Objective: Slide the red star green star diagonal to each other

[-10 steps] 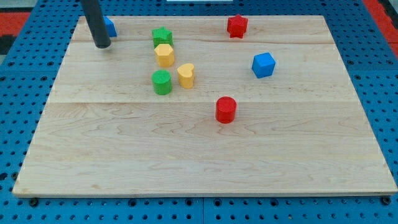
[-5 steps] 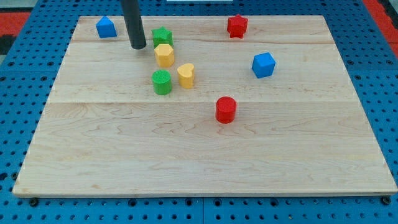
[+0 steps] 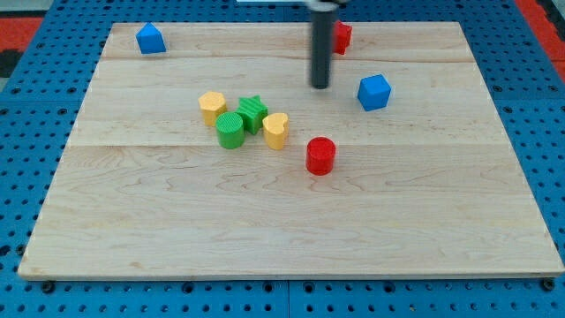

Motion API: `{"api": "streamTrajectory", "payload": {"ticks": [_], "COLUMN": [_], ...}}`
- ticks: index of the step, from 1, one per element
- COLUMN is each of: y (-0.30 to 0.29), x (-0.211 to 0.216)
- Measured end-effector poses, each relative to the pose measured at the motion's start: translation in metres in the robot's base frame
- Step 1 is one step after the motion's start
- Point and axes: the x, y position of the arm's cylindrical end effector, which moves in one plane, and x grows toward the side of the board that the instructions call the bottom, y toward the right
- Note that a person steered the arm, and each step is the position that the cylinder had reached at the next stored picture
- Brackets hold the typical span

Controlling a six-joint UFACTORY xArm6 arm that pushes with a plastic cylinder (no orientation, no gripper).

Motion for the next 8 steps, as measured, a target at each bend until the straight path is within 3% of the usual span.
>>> {"api": "streamTrajectory", "payload": {"ticks": [1,2,3,4,6,8], "y": [0.059,0.058,0.019,-0.036,0.013,-0.106], "x": [-0.046,-0.1,-0.108,-0.032,-0.088,-0.073]}}
